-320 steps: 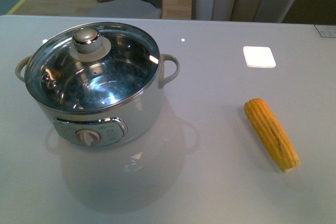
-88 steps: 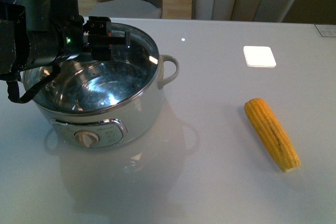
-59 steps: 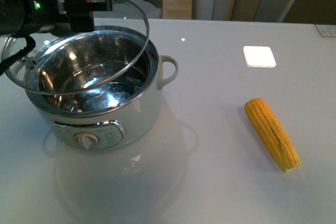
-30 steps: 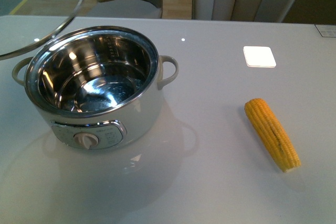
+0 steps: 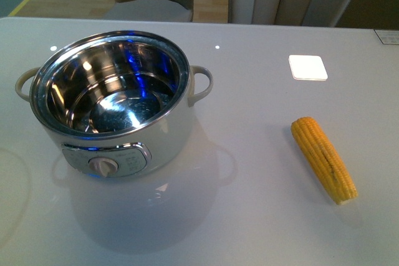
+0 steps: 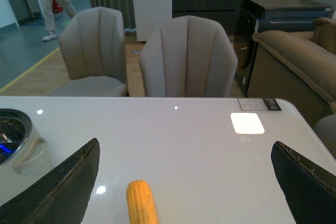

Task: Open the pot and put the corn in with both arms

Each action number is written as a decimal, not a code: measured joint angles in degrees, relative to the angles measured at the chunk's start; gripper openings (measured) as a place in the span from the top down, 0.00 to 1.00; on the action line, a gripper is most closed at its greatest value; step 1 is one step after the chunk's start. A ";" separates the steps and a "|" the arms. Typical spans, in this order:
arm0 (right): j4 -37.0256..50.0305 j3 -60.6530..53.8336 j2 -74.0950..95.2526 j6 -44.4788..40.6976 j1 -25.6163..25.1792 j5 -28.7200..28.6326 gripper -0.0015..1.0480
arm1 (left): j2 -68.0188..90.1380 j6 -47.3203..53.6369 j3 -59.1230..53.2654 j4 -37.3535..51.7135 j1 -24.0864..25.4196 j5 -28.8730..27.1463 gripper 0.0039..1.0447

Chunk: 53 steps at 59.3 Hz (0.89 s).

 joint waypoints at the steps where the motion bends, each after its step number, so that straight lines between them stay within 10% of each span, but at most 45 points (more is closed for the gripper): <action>1: 0.00 0.02 0.00 0.00 0.00 0.00 0.08 | 0.52 0.00 -0.02 0.24 0.28 0.02 0.55; 53: 0.00 0.00 -0.02 0.00 0.00 -0.02 0.08 | 30.29 -0.02 5.79 21.29 0.07 1.05 0.43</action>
